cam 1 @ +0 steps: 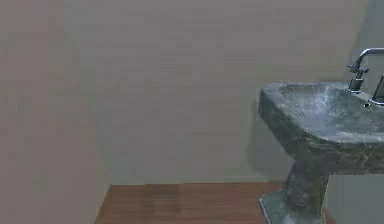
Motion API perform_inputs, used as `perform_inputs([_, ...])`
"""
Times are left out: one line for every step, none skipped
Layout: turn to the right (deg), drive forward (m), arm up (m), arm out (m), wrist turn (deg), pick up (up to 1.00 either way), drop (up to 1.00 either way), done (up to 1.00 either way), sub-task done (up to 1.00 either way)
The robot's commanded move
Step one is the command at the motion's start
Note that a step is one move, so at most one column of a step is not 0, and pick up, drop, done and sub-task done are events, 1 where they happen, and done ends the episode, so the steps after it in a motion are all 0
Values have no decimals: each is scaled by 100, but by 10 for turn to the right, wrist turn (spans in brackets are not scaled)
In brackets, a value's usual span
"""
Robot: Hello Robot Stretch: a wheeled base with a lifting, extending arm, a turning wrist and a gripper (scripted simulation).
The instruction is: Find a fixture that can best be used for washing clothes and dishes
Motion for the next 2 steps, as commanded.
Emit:
perform_inputs([360,0,0,0,0,0,0,0,0])
perform_inputs([0,0,0,0,0,0,0,100,0])
